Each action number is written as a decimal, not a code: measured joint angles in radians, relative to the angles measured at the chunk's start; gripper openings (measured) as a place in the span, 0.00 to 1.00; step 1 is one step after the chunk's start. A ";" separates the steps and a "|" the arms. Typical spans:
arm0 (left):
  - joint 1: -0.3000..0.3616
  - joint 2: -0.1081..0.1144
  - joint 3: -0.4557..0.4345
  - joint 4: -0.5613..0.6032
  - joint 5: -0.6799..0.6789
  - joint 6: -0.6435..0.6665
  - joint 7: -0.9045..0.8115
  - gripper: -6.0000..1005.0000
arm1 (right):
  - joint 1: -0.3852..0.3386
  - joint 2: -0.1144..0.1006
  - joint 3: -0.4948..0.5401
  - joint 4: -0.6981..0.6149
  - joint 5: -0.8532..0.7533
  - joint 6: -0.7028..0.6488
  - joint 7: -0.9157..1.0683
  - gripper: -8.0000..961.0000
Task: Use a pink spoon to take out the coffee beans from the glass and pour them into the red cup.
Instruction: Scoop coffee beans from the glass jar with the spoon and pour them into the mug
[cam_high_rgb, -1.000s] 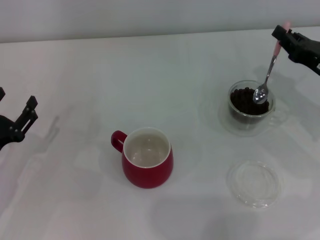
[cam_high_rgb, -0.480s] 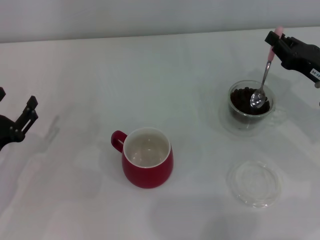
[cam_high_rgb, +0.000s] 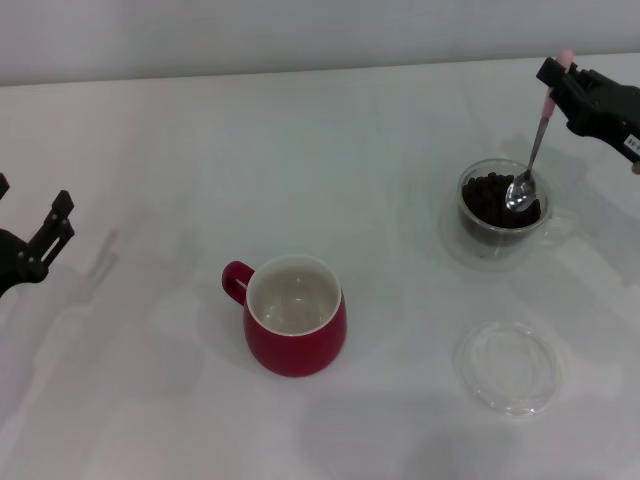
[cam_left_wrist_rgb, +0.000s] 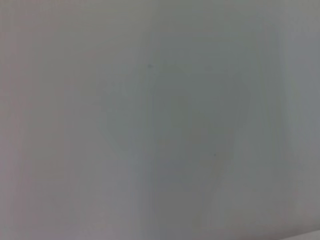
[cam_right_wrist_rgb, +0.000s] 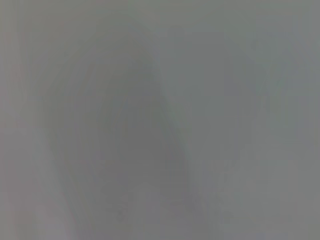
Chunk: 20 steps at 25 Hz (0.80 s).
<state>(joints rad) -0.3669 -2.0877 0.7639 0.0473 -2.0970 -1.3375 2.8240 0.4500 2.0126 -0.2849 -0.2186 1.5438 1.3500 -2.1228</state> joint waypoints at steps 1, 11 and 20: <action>-0.001 0.000 0.000 0.000 0.000 0.000 0.000 0.76 | 0.000 0.000 0.000 0.007 0.001 -0.007 0.000 0.16; -0.010 0.001 0.000 -0.003 0.000 0.000 0.000 0.76 | 0.001 0.002 0.001 0.056 0.014 -0.045 0.016 0.16; -0.007 0.002 0.004 -0.003 0.000 0.006 0.000 0.76 | 0.007 0.000 0.001 0.061 0.055 -0.137 0.241 0.16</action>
<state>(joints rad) -0.3738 -2.0861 0.7682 0.0444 -2.0969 -1.3315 2.8240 0.4569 2.0125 -0.2837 -0.1576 1.5989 1.2126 -1.8820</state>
